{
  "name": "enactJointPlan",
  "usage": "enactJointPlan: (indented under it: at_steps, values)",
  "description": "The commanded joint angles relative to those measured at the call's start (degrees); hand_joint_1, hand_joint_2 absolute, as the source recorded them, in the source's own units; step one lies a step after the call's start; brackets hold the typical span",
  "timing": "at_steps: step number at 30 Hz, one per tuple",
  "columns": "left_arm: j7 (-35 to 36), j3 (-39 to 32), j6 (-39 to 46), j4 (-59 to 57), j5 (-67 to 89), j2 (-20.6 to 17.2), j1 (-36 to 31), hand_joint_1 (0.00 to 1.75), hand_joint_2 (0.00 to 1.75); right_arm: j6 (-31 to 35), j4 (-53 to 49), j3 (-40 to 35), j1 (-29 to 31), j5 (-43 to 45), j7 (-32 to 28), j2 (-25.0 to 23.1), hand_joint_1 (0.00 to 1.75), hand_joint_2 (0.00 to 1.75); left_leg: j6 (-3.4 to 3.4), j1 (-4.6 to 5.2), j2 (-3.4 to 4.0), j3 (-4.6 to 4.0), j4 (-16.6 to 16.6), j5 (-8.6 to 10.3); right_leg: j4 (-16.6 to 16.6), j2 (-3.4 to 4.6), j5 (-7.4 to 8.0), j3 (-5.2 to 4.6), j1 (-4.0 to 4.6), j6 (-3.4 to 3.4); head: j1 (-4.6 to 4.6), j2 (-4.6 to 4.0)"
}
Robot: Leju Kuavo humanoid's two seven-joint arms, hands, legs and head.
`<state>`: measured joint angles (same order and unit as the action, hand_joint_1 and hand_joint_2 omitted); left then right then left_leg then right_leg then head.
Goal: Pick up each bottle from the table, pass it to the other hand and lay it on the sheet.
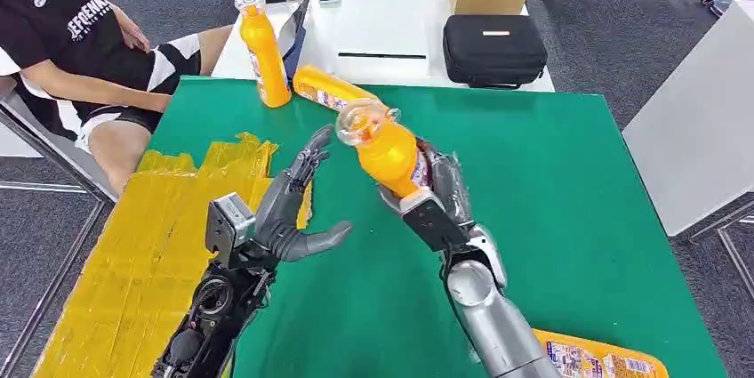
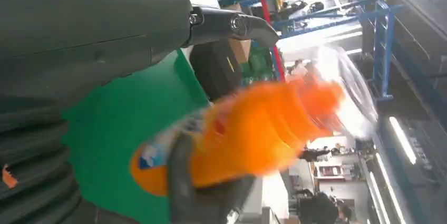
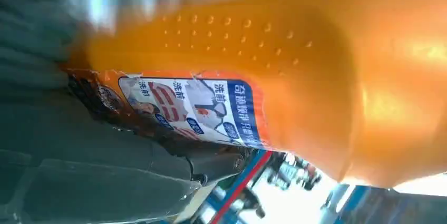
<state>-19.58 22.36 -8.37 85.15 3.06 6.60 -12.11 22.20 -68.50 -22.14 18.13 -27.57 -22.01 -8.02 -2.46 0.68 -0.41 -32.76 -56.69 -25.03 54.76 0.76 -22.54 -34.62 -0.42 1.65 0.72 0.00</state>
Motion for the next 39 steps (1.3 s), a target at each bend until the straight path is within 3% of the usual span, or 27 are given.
enactJointPlan:
  at_steps: [1, 4, 24, 39]
  values:
    - [0.6, 2.4, -0.4, -2.2, -0.2, -0.7, -2.8, 0.00, 1.75, -0.6, 8.5, -5.4, 5.0, -2.0, 0.4, -1.1, 1.75, 1.75, 0.12, -0.04, 0.09, 0.14, 0.0, -0.07, 0.0, 0.03, -0.04, 0.12, 0.04, -0.03, 0.00, 0.00]
    - [0.6, 2.5, -0.7, -2.6, -0.5, -0.7, -2.8, 0.00, 1.75, 0.9, 8.9, -6.7, 5.2, -5.6, 0.9, -0.9, 1.75, 1.75, 0.11, -0.03, 0.02, 0.13, 0.0, -0.06, 0.0, -0.04, -0.05, 0.11, 0.03, -0.02, 0.02, 0.00]
    - [0.6, 3.2, -1.6, -6.3, -2.3, 0.0, -4.1, 0.00, 1.75, 0.1, 8.6, -6.9, 5.5, -5.9, 0.2, -2.3, 1.75, 1.75, 0.15, -0.03, -0.01, 0.20, 0.0, -0.10, 0.0, -0.09, -0.11, 0.19, 0.04, -0.04, 0.00, 0.00]
    - [0.5, -1.7, -1.8, -13.8, -7.0, 1.0, -4.8, 0.00, 1.75, 0.7, 3.3, -14.5, 5.3, -5.4, -2.1, -2.0, 1.75, 1.75, 0.16, -0.06, 0.11, 0.21, 0.0, -0.10, 0.0, -0.03, -0.09, 0.18, 0.06, -0.05, 0.04, 0.00]
